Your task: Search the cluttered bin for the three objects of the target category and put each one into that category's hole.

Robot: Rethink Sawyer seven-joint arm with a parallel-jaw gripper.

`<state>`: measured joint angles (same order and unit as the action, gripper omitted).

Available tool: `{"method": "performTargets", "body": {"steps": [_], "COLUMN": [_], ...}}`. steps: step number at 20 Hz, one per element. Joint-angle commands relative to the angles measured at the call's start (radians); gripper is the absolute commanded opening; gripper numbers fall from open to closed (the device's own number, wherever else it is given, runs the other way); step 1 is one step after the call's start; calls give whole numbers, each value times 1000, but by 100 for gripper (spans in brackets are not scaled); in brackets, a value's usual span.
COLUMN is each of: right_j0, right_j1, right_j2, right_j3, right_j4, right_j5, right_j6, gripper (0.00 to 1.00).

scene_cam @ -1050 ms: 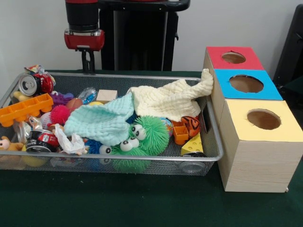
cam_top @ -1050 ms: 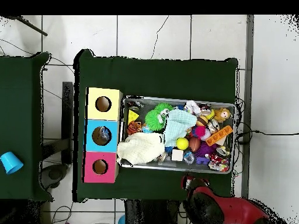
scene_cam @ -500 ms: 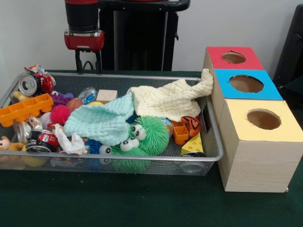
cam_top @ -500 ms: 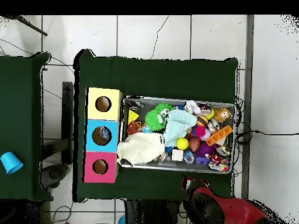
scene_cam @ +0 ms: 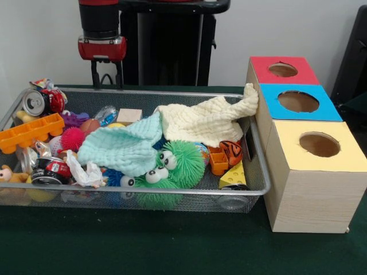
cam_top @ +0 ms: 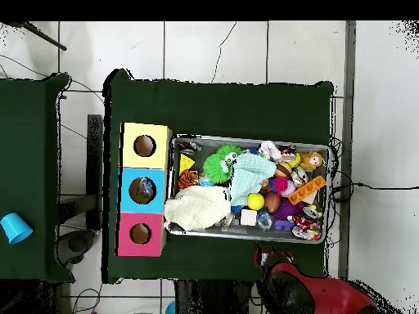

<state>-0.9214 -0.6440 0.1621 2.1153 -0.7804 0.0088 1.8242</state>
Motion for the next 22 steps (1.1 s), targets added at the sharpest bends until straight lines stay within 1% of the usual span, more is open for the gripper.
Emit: {"method": "performTargets", "body": {"steps": [1,6,7,8,9,11,19,22], "right_j0": [20,22,37,39,56,64,77,66], "right_j1": [49,58,94,104,140,165,218,218], "right_j2": [8,4,-15,-20,-38,-49,-67,-58], "right_j3": [-60,-66,-92,-99,-126,-144,-190,-188], "right_j4": [-50,-60,-69,-73,-78,-82,-93,-96], "right_j5": [50,28,8,-1,-23,-41,-79,-74], "right_j6": [26,34,43,44,53,56,61,61], "gripper": [100,100,100,100,100,100,100,100]}}
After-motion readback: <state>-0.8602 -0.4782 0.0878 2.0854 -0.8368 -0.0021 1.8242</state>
